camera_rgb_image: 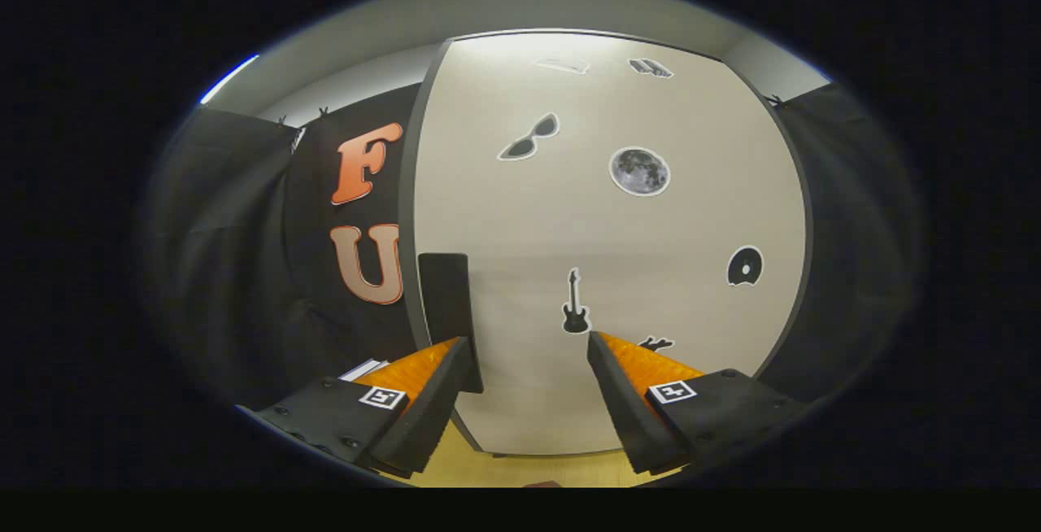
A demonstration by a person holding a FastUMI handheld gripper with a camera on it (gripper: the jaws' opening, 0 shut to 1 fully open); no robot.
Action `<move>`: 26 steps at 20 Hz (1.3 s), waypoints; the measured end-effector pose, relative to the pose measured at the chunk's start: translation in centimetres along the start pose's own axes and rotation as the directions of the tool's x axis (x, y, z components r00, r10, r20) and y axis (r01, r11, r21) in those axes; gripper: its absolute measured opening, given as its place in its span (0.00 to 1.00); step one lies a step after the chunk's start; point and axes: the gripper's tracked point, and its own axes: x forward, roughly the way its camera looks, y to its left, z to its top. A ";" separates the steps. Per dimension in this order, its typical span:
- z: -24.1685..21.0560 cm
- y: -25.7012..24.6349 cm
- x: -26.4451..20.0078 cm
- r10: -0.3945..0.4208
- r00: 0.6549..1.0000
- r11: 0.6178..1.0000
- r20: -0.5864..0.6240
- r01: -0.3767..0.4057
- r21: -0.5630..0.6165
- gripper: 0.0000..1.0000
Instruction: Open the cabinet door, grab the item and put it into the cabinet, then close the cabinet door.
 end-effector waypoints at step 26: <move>-3.4 -14.6 -23.7 -0.017 0.989 0.998 0.148 0.025 -0.053 0.97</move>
